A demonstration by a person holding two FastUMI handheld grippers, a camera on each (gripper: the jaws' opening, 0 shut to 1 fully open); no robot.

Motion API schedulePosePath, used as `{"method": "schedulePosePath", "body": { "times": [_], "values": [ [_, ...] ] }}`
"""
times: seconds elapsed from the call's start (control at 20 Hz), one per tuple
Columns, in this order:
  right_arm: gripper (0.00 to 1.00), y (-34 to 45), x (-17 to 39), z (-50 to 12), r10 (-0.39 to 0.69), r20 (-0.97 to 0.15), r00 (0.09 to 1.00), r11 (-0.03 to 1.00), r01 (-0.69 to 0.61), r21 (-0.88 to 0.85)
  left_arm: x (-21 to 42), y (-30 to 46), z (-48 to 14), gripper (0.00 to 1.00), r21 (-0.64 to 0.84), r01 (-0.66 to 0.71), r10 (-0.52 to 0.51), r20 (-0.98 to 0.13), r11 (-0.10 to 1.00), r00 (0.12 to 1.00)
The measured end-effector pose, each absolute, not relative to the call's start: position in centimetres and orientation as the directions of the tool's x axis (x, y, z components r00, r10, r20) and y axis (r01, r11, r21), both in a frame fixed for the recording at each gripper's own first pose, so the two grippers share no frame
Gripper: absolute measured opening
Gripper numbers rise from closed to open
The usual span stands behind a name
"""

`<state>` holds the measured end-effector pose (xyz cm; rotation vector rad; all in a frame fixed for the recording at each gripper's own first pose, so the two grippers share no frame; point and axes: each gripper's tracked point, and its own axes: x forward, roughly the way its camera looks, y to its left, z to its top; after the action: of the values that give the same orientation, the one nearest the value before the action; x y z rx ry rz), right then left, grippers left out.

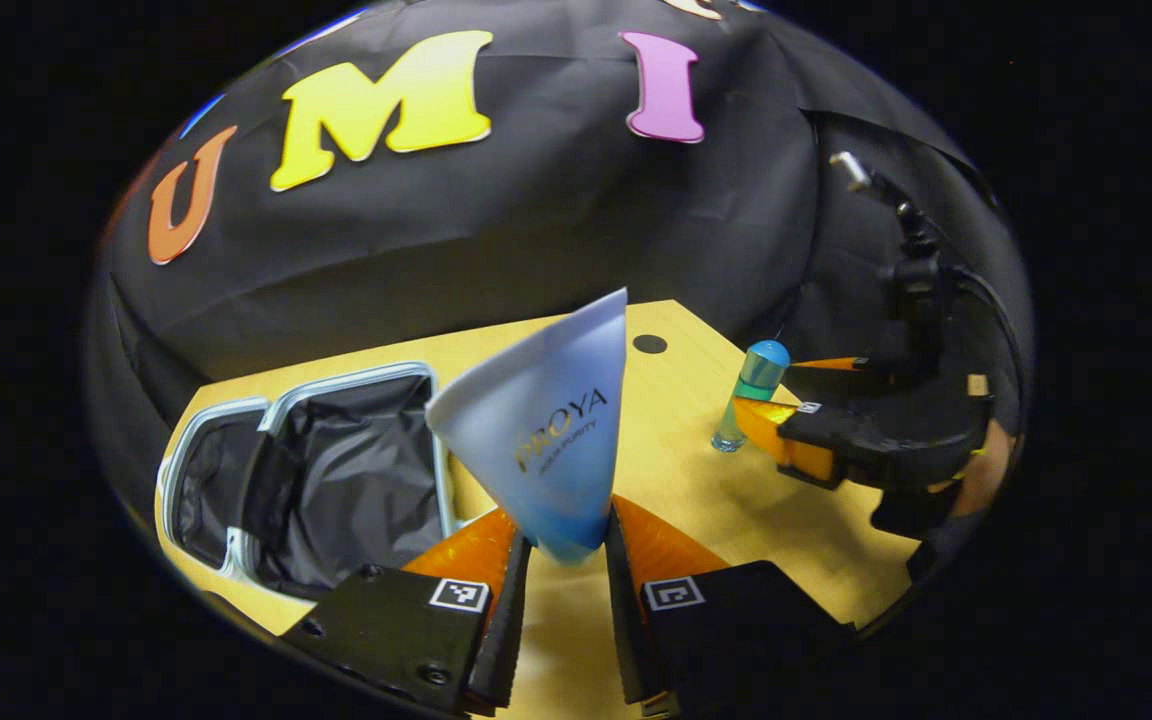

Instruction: First open the suitcase, pack the skin care products into it, and then close the suitcase.

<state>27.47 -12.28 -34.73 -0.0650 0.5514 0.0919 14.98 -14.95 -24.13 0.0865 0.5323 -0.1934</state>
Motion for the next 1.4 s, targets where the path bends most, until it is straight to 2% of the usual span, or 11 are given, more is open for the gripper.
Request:
{"method": "schedulePosePath", "body": {
  "times": [0.2,0.35,0.4,0.55,0.7,0.8,1.1,1.2,1.4],
  "values": [
    [0.79,-11.9,29.2,-36.1,0.037,-0.526,0.850,0.997,-0.069,-0.042,11.0,-9.9,-22.3,0.42,-0.002,0.088,-0.077,-0.513,0.996,0.855],
    [0.80,-12.0,29.6,-37.0,0.001,-0.541,0.841,0.997,-0.045,-0.068,7.6,-6.7,-20.3,0.42,0.031,0.039,-0.017,-0.512,0.999,0.859],
    [0.75,-12.4,29.9,-37.3,-0.021,-0.542,0.840,0.996,-0.028,-0.083,6.6,-5.6,-19.7,0.42,0.031,0.027,-0.008,-0.513,0.999,0.858],
    [0.46,-12.1,29.5,-37.0,-0.027,-0.554,0.832,0.999,0.003,-0.046,6.2,-4.2,-20.0,0.42,0.000,-0.023,0.020,-0.526,1.000,0.851],
    [0.39,-11.1,27.8,-36.7,-0.025,-0.578,0.816,0.999,0.009,-0.031,6.0,-2.6,-20.1,0.42,-0.018,-0.046,0.029,-0.544,0.999,0.839],
    [0.36,-10.4,26.1,-35.1,-0.023,-0.569,0.822,0.999,0.004,-0.035,6.9,-1.3,-19.4,0.42,-0.003,-0.027,0.021,-0.527,1.000,0.849],
    [0.39,-6.5,17.5,-30.2,0.022,-0.571,0.821,0.998,0.011,0.054,10.5,2.2,-18.0,0.42,0.024,0.019,-0.005,-0.483,1.000,0.876],
    [0.38,-5.0,14.6,-28.9,0.043,-0.573,0.818,0.994,0.021,0.105,12.1,2.9,-19.1,0.42,0.021,0.033,-0.019,-0.493,0.999,0.870],
    [0.38,-3.5,10.2,-26.3,0.021,-0.556,0.831,0.995,0.035,0.090,15.5,4.3,-22.9,0.42,0.007,0.040,-0.029,-0.555,0.999,0.831]
  ]
}}
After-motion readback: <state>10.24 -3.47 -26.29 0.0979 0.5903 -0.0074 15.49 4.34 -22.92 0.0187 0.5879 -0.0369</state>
